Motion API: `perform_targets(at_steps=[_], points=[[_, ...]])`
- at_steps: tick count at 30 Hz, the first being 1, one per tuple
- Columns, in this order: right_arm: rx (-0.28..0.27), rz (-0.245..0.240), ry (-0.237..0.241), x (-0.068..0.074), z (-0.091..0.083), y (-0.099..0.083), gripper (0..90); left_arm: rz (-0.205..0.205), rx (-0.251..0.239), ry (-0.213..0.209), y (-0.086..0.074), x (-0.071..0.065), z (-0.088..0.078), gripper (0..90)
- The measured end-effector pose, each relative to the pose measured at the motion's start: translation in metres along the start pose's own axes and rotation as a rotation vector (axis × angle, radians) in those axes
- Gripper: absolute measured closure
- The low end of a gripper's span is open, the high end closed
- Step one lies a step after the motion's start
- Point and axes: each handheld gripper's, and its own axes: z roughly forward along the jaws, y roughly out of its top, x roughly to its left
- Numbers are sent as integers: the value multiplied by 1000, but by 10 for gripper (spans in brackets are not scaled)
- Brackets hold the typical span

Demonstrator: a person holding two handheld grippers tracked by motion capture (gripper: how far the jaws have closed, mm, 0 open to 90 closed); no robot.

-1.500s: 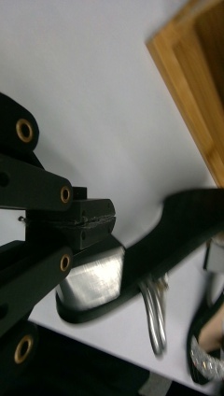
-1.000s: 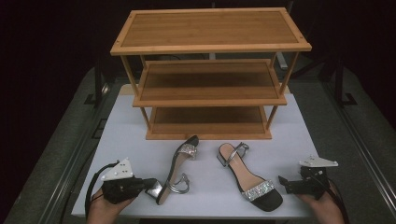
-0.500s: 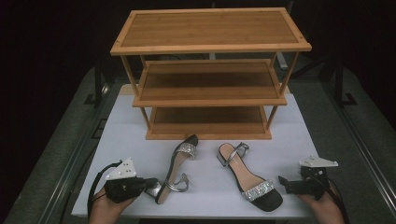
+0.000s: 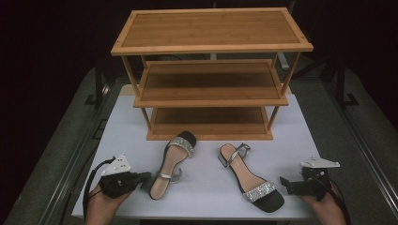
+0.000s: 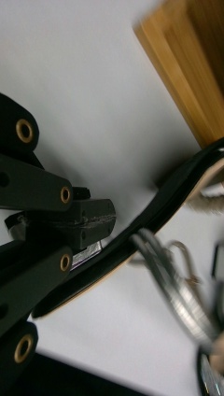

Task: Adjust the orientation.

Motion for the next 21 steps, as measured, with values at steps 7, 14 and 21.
perform_targets(at_steps=[7,14,21], points=[[0,2,1,0,0,0,0,-34,44,30,-9,13,5,900],[0,1,-1,0,0,0,0,-70,50,16,-15,18,9,900],[-2,0,0,0,0,0,0,-75,33,17,-18,18,-2,899]])
